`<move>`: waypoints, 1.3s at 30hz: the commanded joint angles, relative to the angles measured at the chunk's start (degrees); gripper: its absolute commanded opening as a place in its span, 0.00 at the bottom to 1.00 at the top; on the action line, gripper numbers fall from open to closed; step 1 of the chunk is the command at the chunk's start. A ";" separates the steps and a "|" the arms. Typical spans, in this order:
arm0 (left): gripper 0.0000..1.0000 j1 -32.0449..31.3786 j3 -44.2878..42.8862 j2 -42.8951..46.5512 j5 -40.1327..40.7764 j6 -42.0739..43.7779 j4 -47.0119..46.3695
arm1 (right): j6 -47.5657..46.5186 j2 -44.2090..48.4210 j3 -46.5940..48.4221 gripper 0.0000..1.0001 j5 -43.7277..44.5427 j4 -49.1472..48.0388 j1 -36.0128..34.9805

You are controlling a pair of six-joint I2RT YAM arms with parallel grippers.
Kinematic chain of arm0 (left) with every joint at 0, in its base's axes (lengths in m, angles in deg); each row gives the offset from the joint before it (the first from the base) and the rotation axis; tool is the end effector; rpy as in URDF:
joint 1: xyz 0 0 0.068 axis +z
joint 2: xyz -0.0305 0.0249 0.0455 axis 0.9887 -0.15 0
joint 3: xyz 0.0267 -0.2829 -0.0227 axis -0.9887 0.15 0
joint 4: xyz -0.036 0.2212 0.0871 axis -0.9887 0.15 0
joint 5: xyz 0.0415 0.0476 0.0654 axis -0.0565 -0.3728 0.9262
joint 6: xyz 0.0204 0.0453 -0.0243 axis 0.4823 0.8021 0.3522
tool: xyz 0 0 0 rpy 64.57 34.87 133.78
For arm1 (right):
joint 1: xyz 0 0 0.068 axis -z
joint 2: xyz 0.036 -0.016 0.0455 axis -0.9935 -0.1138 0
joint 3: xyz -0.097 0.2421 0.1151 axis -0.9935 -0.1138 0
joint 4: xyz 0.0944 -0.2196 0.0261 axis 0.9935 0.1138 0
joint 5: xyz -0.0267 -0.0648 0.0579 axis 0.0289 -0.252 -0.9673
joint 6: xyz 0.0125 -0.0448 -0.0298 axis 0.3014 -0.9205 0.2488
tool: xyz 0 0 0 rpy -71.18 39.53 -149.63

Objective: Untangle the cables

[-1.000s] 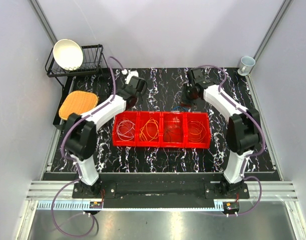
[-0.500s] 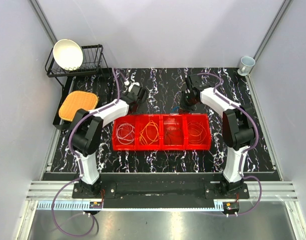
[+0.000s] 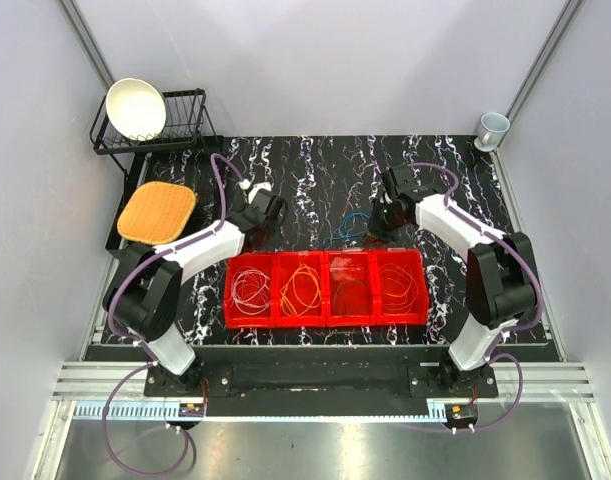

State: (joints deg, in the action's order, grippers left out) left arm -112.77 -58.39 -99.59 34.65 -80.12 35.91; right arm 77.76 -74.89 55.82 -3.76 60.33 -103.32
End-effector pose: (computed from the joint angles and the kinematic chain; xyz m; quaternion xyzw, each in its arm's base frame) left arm 0.2819 -0.1616 0.2236 -0.0743 0.9445 -0.0708 0.3120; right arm 0.3142 0.1238 0.2365 0.0720 0.9651 0.2091 0.1400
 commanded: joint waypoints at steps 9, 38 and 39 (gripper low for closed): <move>0.50 -1.30 -4.39 0.94 0.04 2.63 -0.23 | -3.37 2.98 7.19 0.55 6.36 3.12 -0.01; 0.96 -1.38 2.19 39.68 9.36 8.43 29.30 | -0.40 -27.25 34.17 0.77 9.54 6.29 0.52; 0.96 -1.39 2.98 41.09 9.10 8.52 29.82 | -0.13 -27.87 34.53 0.77 9.45 6.38 0.43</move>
State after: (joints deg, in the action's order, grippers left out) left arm -113.95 -58.61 -64.34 42.25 -72.71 60.12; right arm 75.95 -100.16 86.27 4.74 65.29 -101.79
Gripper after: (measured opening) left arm 0.952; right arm 0.776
